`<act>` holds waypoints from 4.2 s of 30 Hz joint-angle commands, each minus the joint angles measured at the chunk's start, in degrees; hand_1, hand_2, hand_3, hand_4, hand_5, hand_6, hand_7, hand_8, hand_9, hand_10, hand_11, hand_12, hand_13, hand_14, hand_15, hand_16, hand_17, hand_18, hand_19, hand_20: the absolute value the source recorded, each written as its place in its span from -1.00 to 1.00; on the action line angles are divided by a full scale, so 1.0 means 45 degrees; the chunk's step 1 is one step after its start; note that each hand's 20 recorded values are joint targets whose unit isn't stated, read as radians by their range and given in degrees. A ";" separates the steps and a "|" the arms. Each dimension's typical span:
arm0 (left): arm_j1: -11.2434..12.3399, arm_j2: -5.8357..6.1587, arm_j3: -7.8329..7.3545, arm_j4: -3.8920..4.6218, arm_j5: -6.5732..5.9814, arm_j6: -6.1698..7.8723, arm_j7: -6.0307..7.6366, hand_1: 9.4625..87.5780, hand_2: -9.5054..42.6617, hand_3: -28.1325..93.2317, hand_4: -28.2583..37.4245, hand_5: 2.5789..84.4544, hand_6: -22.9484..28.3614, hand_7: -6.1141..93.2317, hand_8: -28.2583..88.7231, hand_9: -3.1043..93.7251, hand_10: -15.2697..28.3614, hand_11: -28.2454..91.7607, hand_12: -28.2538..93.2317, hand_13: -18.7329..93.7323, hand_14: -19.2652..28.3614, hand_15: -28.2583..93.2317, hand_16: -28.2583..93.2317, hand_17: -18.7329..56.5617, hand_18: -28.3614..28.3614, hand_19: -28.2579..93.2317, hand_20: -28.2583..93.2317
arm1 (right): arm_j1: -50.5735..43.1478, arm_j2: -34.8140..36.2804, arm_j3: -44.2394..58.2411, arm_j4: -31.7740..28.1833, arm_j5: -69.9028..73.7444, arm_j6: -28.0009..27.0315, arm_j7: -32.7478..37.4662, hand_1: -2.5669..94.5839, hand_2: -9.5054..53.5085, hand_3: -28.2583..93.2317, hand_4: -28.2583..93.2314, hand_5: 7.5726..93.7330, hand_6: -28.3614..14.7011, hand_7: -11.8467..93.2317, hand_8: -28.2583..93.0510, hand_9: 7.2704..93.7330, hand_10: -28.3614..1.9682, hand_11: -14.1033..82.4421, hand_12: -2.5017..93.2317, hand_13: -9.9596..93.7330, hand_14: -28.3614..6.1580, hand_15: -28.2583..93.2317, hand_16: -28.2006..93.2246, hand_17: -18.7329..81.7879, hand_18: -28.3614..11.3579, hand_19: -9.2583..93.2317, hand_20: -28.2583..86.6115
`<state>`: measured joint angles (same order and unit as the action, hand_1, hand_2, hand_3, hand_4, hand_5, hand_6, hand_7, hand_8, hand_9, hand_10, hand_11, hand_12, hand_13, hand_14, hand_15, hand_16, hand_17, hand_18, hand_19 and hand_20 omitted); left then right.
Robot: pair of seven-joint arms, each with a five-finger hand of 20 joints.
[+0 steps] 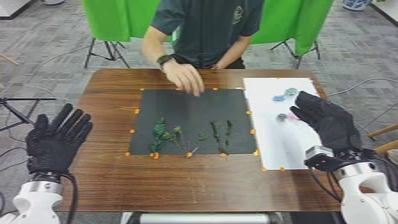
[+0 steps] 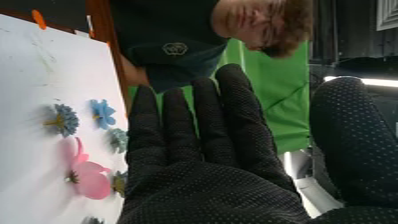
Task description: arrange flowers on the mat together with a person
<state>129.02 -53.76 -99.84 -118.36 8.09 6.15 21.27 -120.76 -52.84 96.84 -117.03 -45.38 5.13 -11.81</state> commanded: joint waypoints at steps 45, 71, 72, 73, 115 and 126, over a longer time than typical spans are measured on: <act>0.0418 -0.0195 -0.0217 -0.0128 -0.0011 0.0259 -0.0222 -0.54 -0.25 0.61 -1.00 -0.04 0.18 -0.73 -0.68 -0.14 0.30 -0.30 -0.45 -0.17 0.38 -0.16 -0.66 -0.61 0.40 -0.06 -0.43 | 0.2934 0.0839 -0.2174 0.1686 -1.6263 0.1608 0.2795 -0.19 -0.97 0.79 -0.95 -0.14 0.14 -0.42 -0.78 -0.31 0.17 -0.58 -0.79 -0.30 0.20 -0.38 -0.52 -0.26 -0.01 -0.52 -0.29; 0.0418 -0.0315 -0.0054 -0.0082 -0.0037 0.0373 -0.0257 -0.54 -0.24 0.61 -1.00 -0.03 0.18 -0.72 -0.68 -0.14 0.30 -0.30 -0.45 -0.17 0.43 -0.13 -0.66 -0.61 0.40 -0.06 -0.43 | 0.6725 0.1648 -0.6553 0.4414 -2.2150 0.0529 0.5756 0.45 -1.00 0.47 -1.00 0.12 0.39 -0.30 -0.81 0.18 0.37 -0.41 -0.63 0.46 0.59 -0.26 0.00 0.14 0.04 0.01 0.22; 0.0368 -0.0316 -0.0035 -0.0044 -0.0036 0.0370 -0.0299 -0.54 -0.24 0.61 -1.00 -0.03 0.18 -0.73 -0.68 -0.14 0.30 -0.30 -0.45 -0.17 0.43 -0.13 -0.66 -0.61 0.40 -0.06 -0.43 | 0.6645 0.1627 -0.6459 0.4335 -2.2211 0.0181 0.5807 0.48 -1.00 0.43 -1.00 0.16 0.40 -0.28 -0.81 0.24 0.37 -0.38 -0.61 0.51 0.63 -0.25 0.05 0.15 0.02 0.07 0.26; 0.0340 -0.0317 -0.0033 -0.0031 -0.0023 0.0381 -0.0310 -0.55 -0.24 0.61 -1.00 -0.03 0.18 -0.73 -0.68 -0.14 0.30 -0.30 -0.45 -0.17 0.43 -0.13 -0.66 -0.61 0.40 -0.06 -0.43 | 0.6637 0.1630 -0.6460 0.4289 -2.2143 -0.0037 0.5931 0.49 -1.00 0.41 -1.00 0.18 0.41 -0.26 -0.82 0.27 0.35 -0.35 -0.60 0.53 0.64 -0.25 0.08 0.15 0.02 0.12 0.29; 0.0803 -0.0270 -0.0310 -0.0187 -0.0139 0.0747 -0.0372 -0.55 -0.23 0.61 -1.00 -0.03 0.18 -0.72 -0.68 -0.14 0.31 -0.30 -0.45 -0.18 0.46 -0.11 -0.66 -0.61 0.40 -0.06 -0.43 | 0.7956 0.0361 -0.7758 0.1127 -2.0749 0.0388 0.4238 0.54 -1.00 0.40 -0.99 0.34 0.34 0.07 -0.54 0.65 0.48 -0.51 -0.14 0.77 0.69 -0.31 0.14 0.37 0.32 0.79 -0.22; 0.0328 -0.0015 0.0165 0.0023 -0.0215 0.0825 -0.0261 -0.55 -0.23 0.61 -1.00 -0.03 0.19 -0.72 -0.68 -0.14 0.31 -0.29 -0.45 -0.17 0.45 -0.11 -0.66 -0.61 0.40 -0.06 -0.43 | 1.1842 -0.2889 -1.1931 0.3149 -2.0254 -0.0261 0.2341 0.50 -1.00 0.42 -0.99 0.30 0.31 0.07 -0.55 0.59 0.47 -0.51 -0.14 0.72 0.64 -0.32 0.14 0.34 0.22 0.73 -0.14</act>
<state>131.62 -54.44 -100.65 -119.02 7.59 9.36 20.09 -76.47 -56.52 51.49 -105.37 -134.84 5.42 1.08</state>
